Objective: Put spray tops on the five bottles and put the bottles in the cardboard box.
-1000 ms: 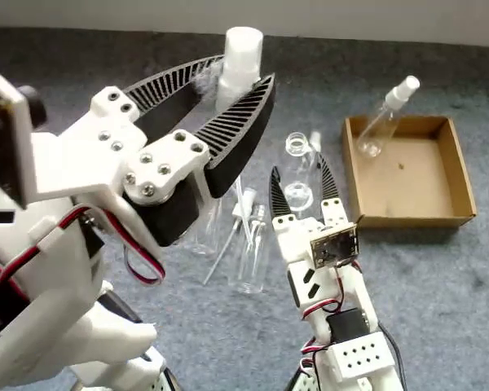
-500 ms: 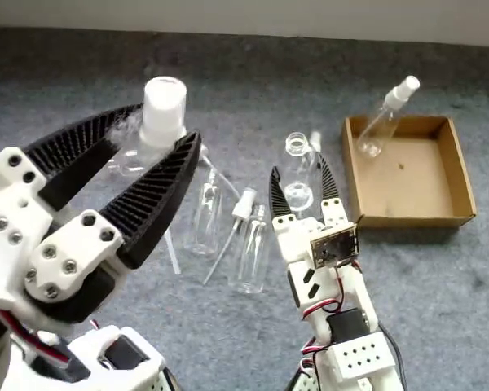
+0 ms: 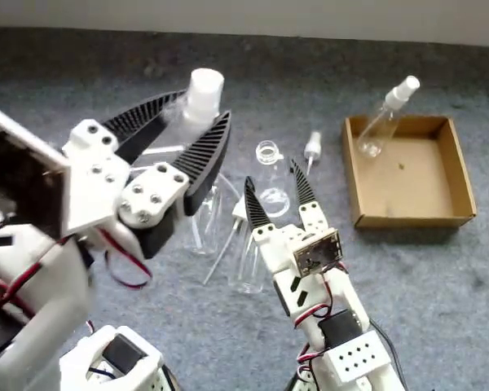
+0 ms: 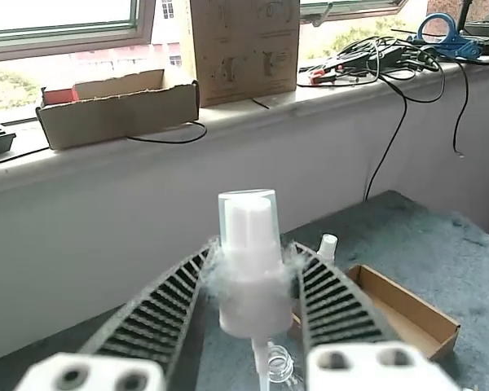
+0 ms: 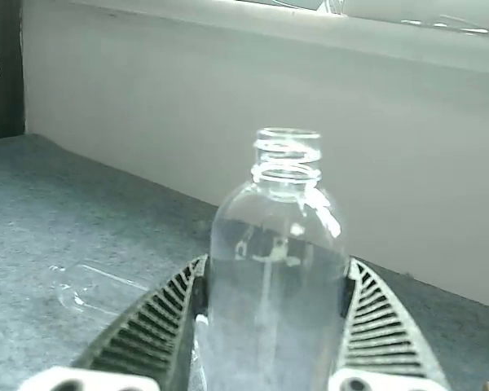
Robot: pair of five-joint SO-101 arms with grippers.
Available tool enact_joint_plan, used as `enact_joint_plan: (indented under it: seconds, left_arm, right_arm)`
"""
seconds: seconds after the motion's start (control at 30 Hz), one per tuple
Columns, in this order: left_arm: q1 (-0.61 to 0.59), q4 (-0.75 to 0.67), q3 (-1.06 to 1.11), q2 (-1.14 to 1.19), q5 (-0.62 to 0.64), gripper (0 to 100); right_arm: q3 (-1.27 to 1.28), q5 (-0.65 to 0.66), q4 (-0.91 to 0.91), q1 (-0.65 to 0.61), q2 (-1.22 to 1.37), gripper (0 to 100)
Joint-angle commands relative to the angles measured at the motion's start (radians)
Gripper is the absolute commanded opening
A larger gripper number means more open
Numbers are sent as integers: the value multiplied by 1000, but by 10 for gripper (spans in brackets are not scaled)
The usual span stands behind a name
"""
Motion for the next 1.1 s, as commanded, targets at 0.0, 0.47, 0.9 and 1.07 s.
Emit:
enact_joint_plan:
  seconds: [0.0, 0.47, 0.9, 1.07]
  left_arm:
    - [-16, -328, 282, -61, -6, 5]
    - [-102, -1106, 811, -119, -8, 5]
    - [-50, -1215, 868, -117, -5, 5]
    - [-13, -1217, 912, -116, -6, 5]
  right_arm:
    - [124, 6, -28, -13, -8, 163]
    - [124, 6, 21, -12, -7, 163]
    - [124, 6, 70, -12, -7, 163]
    - [124, 6, 68, -12, -7, 163]
